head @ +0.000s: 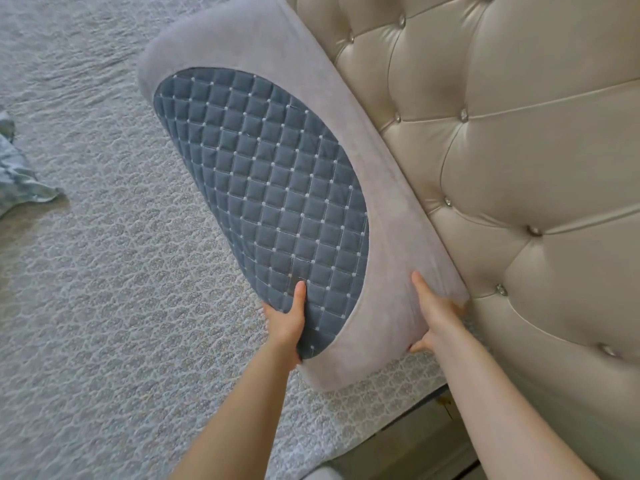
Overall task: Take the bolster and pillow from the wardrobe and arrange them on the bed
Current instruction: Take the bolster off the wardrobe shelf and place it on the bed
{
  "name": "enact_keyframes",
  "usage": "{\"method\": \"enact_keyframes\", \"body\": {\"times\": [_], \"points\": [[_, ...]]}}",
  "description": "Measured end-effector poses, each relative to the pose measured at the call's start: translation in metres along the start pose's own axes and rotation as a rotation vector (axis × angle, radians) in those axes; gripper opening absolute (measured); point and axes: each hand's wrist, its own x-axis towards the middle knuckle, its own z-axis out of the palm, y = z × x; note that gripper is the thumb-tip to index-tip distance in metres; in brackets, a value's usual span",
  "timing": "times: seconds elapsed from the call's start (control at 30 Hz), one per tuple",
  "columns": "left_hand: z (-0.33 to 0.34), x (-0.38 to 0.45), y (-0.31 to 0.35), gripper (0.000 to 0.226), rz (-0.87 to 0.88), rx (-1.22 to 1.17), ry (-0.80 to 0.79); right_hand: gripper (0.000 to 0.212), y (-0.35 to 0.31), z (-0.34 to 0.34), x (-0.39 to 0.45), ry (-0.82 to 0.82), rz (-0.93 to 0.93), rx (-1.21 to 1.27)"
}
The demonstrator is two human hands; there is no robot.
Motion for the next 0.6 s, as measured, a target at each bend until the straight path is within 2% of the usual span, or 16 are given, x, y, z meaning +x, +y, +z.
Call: {"method": "enact_keyframes", "body": {"times": [0.13, 0.23, 0.33, 0.4, 0.5, 0.6], "points": [[-0.004, -0.005, 0.002, 0.102, 0.049, 0.056, -0.046, 0.121, 0.002, -0.004, 0.000, -0.082, -0.027, 0.021], [-0.010, -0.008, -0.007, 0.091, 0.133, 0.050, -0.059, 0.111, 0.004, -0.011, -0.001, -0.066, -0.054, 0.046], [-0.019, -0.018, -0.022, 0.074, 0.216, 0.087, -0.066, 0.078, 0.011, -0.017, -0.010, -0.103, -0.114, 0.013], [-0.028, -0.032, -0.030, 0.058, 0.213, 0.079, -0.100, 0.055, 0.020, -0.024, -0.023, -0.114, -0.210, -0.083], [-0.035, -0.064, -0.036, 0.049, 0.162, -0.018, -0.152, 0.032, 0.037, -0.031, -0.051, -0.123, -0.396, -0.237], [-0.035, -0.101, -0.037, 0.041, 0.203, -0.108, -0.185, 0.050, 0.059, -0.027, -0.087, -0.221, -0.603, -0.525]]}}
